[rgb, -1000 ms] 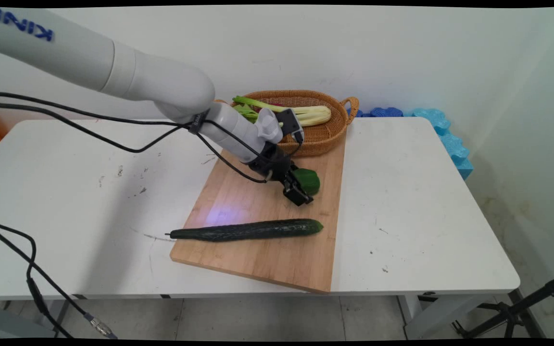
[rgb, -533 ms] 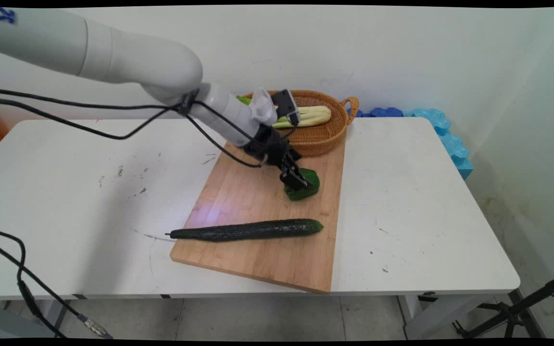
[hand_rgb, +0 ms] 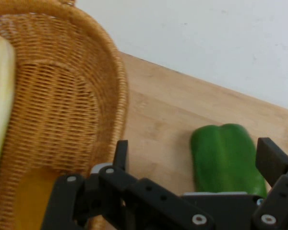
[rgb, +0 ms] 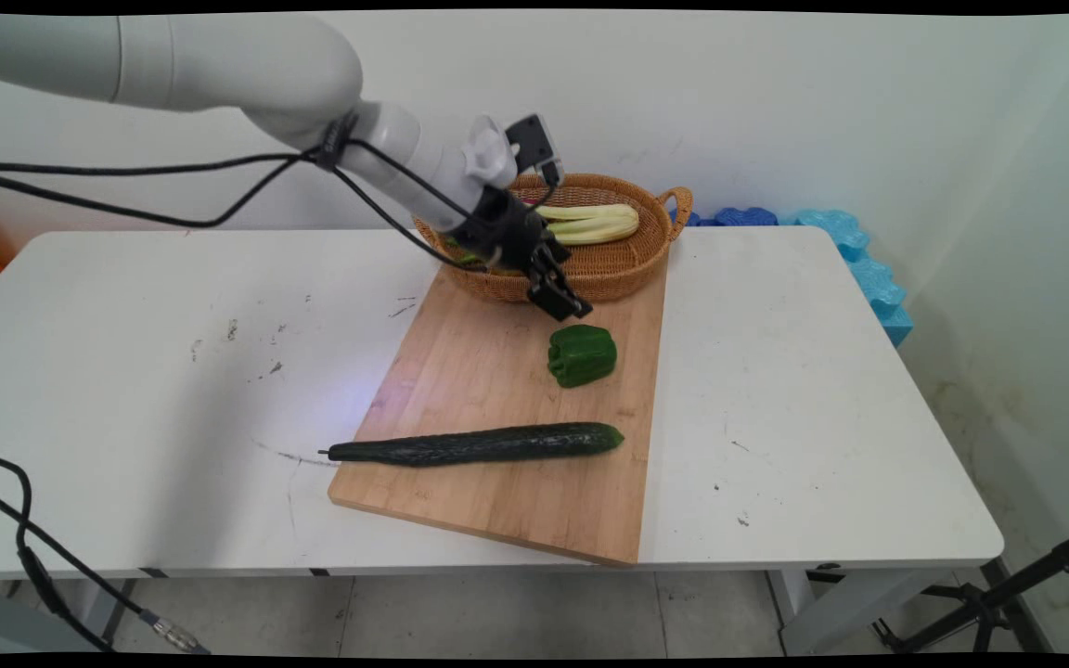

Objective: Pick up the potato from the vegetable basket

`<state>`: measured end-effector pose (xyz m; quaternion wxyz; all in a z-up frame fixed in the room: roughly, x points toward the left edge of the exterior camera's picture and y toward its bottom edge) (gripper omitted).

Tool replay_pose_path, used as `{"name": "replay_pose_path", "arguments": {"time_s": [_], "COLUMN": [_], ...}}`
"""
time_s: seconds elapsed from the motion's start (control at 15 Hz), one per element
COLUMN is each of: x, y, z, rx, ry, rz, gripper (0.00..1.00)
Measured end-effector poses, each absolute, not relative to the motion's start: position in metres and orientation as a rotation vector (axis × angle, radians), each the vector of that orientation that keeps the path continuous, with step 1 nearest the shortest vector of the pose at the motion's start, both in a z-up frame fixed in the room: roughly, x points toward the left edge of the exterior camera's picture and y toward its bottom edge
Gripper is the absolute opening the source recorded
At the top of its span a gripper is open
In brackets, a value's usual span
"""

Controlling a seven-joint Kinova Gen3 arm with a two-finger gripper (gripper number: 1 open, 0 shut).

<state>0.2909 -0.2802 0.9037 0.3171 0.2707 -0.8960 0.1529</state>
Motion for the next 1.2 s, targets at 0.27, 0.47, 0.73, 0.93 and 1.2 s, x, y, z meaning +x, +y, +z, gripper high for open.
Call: {"name": "replay_pose_path", "arguments": {"time_s": [0.27,0.47,0.73,0.93,1.2], "x": [0.31,0.326,0.343,0.351,0.358], "y": [-0.297,-0.311,-0.328,-0.339,-0.353], "z": [0.915,0.916,0.91,0.901,0.889], "rx": [0.731,0.759,0.809,0.858,0.92], "ry": [-2.363,-2.37,-2.38,-2.383,-2.383], "rz": [0.455,0.491,0.522,0.53,0.525], "gripper": [1.0,1.0,1.0,1.0,1.0]}}
